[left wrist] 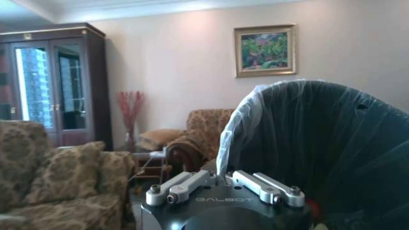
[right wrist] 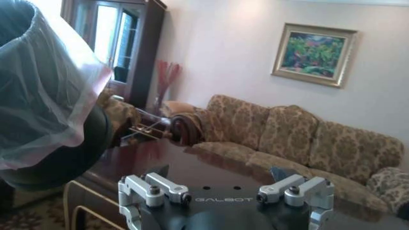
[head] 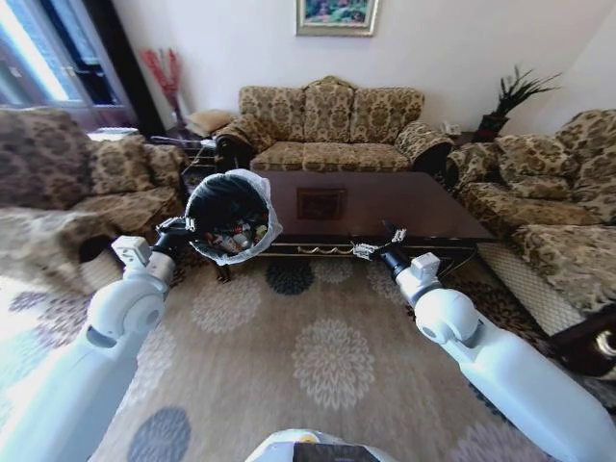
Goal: Move to the front of the table and place the trash on the table into the trash bin.
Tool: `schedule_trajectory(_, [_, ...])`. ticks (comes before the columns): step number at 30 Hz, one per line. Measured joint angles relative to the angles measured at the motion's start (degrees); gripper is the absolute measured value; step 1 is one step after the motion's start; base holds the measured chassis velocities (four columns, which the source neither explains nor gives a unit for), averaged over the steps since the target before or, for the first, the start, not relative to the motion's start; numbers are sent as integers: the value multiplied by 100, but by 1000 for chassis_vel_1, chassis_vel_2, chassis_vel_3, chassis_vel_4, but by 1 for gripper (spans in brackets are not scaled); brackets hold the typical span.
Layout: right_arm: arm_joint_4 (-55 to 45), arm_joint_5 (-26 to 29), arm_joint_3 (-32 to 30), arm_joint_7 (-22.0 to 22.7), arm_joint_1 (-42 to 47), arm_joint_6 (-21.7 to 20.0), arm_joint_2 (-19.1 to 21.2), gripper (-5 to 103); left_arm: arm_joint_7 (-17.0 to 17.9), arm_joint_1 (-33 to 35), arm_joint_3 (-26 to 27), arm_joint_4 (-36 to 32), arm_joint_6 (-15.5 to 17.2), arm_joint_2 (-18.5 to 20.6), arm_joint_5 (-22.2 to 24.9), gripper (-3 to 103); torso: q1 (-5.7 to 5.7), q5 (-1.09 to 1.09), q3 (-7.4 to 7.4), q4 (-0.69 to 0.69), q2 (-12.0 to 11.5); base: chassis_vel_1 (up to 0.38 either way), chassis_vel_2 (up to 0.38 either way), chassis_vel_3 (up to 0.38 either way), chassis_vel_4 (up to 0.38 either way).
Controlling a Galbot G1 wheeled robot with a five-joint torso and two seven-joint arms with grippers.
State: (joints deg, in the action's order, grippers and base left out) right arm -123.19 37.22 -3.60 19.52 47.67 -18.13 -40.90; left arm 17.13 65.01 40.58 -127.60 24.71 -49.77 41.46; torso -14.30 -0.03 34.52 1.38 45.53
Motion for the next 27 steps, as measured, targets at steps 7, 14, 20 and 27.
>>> schedule_trajectory(7, [0, 3, 2, -2, -1, 0, 0, 100, 2, -2, 1, 0, 0, 0, -2, 1, 2, -1, 0, 3, 1, 445, -197, -252, 392])
schedule_trajectory(14, [-2, 6, 2, -3, -2, 0, 0, 100, 9, -7, 3, 4, 1, 1, -6, 1, 1, 7, 2, -3, 6, 190, -94, -128, 168])
schedule_trajectory(20, [3, 6, 0, -2, -2, 0, 0, 100, -5, -9, -2, 6, 1, 1, -2, 1, -12, 4, 9, -2, 4, -44, -2, 31, -14])
schedule_trajectory(27, [4, 5, 1, -1, -2, 0, -1, 100, -4, -10, -4, 8, 1, 1, -2, 1, -6, 2, 7, 2, 8, -16, 5, 13, -3])
